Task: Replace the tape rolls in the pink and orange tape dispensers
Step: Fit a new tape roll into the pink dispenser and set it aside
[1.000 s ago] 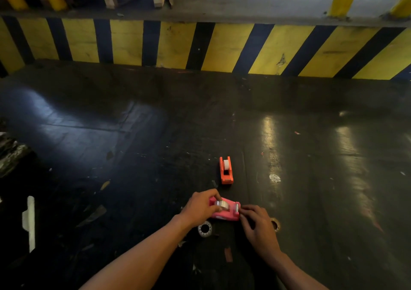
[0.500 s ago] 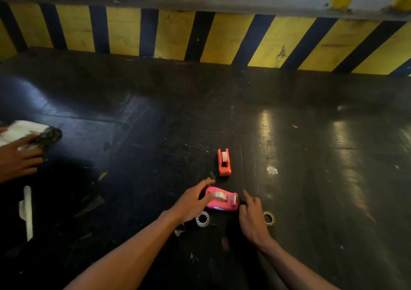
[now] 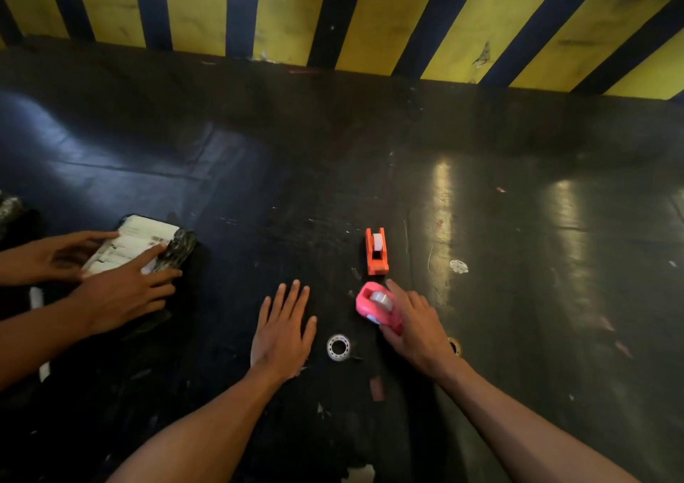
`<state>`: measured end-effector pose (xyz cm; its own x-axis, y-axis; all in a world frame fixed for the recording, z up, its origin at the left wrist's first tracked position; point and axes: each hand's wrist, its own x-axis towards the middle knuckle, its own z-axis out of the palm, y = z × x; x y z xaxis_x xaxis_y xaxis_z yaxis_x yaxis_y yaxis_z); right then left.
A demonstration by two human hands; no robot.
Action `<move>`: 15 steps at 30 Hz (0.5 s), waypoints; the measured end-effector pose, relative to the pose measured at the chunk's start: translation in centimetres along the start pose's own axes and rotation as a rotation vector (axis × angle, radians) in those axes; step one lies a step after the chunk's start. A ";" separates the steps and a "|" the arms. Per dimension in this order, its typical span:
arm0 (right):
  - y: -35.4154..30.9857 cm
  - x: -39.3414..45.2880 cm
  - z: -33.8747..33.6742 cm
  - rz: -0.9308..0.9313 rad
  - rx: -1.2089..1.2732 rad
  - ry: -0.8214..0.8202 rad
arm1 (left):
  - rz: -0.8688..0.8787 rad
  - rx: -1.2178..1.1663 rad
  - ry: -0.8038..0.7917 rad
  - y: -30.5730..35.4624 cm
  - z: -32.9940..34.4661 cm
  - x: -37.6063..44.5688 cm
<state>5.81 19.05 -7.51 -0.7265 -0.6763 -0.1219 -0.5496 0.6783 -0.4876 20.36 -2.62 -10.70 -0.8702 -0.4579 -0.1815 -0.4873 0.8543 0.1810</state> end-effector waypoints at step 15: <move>3.3 7.4 -4.1 0.613 0.169 0.260 | -0.022 0.010 0.009 -0.2 0.8 0.2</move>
<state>-3.03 17.48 -6.44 -0.9727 -0.0792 -0.2181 0.0491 0.8484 -0.5271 20.38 -2.70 -11.52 -0.8597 -0.4792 -0.1767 -0.5060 0.8461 0.1674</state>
